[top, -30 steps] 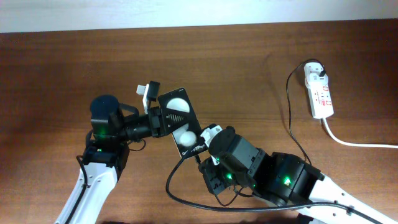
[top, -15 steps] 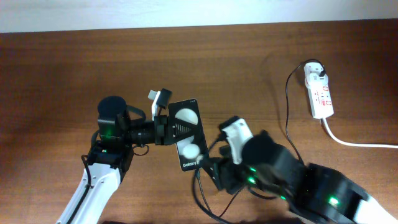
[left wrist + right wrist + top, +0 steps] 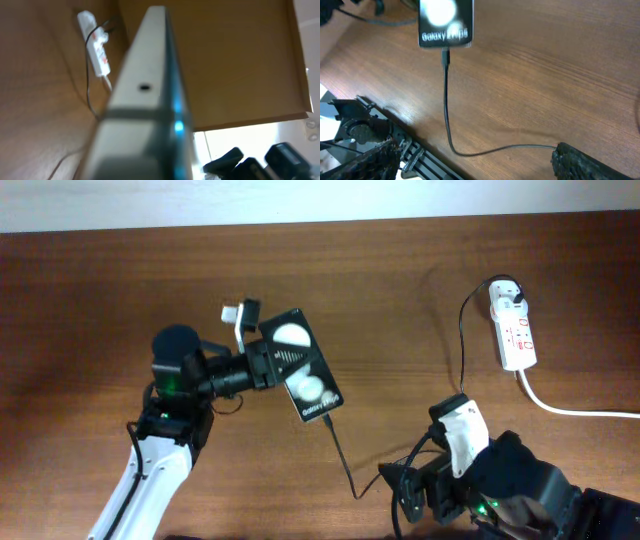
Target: Plug charger to phone and switch on socket
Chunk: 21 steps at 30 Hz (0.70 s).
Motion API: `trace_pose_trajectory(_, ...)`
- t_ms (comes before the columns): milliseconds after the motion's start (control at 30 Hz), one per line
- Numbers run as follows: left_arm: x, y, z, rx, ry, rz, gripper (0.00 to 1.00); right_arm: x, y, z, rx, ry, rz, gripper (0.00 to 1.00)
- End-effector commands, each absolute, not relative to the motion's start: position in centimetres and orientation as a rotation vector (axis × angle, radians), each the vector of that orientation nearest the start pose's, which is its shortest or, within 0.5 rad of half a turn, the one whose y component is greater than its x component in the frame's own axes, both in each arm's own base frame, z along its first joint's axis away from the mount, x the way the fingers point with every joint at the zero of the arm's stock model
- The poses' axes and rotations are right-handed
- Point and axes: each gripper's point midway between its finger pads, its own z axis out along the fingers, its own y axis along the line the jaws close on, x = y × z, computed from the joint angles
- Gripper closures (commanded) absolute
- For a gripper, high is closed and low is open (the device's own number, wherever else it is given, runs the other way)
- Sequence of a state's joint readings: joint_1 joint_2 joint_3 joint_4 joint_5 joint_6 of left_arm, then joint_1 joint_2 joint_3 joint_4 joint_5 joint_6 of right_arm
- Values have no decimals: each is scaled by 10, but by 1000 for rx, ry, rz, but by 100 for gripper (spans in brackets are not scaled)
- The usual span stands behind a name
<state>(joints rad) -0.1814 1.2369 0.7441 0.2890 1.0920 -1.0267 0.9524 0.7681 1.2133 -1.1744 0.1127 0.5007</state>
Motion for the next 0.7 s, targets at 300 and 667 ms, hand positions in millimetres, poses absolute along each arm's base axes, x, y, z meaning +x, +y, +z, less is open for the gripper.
trace_pose_trajectory(300,408,-274,282,180,2071,-1839,100,140,156,297,-452,2315,592,1)
trace_pose_trajectory(667,430,-262,184,-6,2381,-1375,100,140,156,297,-453,2315,591,1)
